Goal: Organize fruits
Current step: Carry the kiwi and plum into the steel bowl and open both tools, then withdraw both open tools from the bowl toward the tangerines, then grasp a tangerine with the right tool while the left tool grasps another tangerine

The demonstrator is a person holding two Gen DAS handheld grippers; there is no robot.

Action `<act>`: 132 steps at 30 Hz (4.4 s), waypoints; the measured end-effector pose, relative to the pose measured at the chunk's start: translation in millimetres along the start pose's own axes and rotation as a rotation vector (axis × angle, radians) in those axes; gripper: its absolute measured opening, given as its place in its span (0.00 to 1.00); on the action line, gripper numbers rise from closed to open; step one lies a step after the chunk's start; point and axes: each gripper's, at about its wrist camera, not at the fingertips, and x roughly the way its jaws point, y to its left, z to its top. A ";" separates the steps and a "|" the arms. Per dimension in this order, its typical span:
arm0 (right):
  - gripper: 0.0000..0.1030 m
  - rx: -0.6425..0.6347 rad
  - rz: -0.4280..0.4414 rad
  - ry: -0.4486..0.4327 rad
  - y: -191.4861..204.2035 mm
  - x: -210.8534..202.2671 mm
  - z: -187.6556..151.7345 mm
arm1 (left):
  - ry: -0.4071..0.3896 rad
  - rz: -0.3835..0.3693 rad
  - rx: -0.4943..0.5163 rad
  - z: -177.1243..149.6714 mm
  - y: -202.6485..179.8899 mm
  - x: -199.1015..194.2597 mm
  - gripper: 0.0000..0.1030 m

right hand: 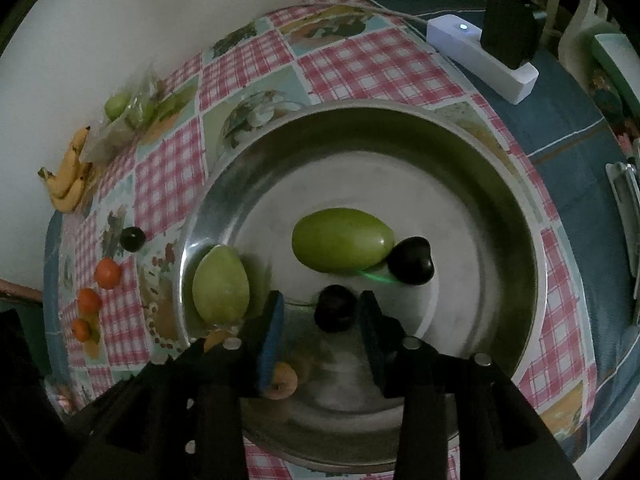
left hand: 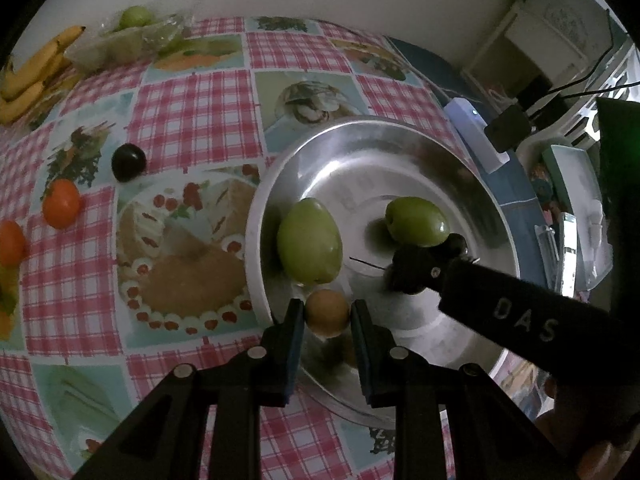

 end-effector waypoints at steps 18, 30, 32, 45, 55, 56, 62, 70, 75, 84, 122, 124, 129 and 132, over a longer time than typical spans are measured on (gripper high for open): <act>0.39 0.015 0.016 -0.081 -0.9 -18.5 3.8 | -0.114 0.137 -0.200 8.6 53.7 -38.6 0.34; 0.39 -0.042 0.012 -0.065 10.7 -13.2 2.7 | -0.166 0.243 -0.302 7.2 93.0 -55.7 0.34; 0.39 -0.043 0.010 -0.063 11.0 -12.6 2.8 | -0.165 0.252 -0.297 7.7 91.8 -55.5 0.34; 0.83 -0.082 -0.009 -0.050 14.5 -4.5 4.0 | -0.160 0.318 -0.289 7.9 91.3 -52.8 0.91; 0.94 -0.092 -0.010 -0.044 15.7 -3.4 4.2 | -0.179 0.353 -0.292 7.4 94.5 -55.2 1.00; 0.94 -0.094 -0.010 -0.047 15.9 -3.7 4.0 | -0.181 0.358 -0.292 7.5 95.1 -55.4 1.00; 0.95 -0.113 -0.016 -0.061 18.5 -3.4 3.2 | -0.184 0.373 -0.303 7.1 98.9 -55.3 1.00; 0.95 -0.152 0.003 -0.075 27.6 -2.9 0.9 | -0.198 0.375 -0.303 6.6 101.5 -58.2 1.00; 0.95 -0.141 0.030 -0.090 30.4 -4.5 0.5 | -0.233 0.414 -0.294 7.7 104.7 -67.2 1.00; 0.95 -0.151 0.113 -0.086 47.7 -2.8 -0.7 | -0.302 0.461 -0.354 7.2 138.0 -91.7 1.00; 0.88 -0.458 0.251 -0.060 241.3 66.9 -18.1 | -0.291 0.363 -0.827 -34.6 305.9 -111.8 0.81; 0.80 -0.468 0.244 -0.049 245.4 72.7 -17.8 | -0.284 0.346 -0.829 -34.2 305.3 -106.4 0.76; 0.62 -0.491 0.223 -0.033 251.1 86.2 -17.4 | -0.274 0.334 -0.832 -32.1 306.4 -99.2 0.65; 0.53 -0.485 0.231 -0.023 252.8 91.9 -15.9 | -0.267 0.317 -0.839 -31.7 308.6 -95.9 0.57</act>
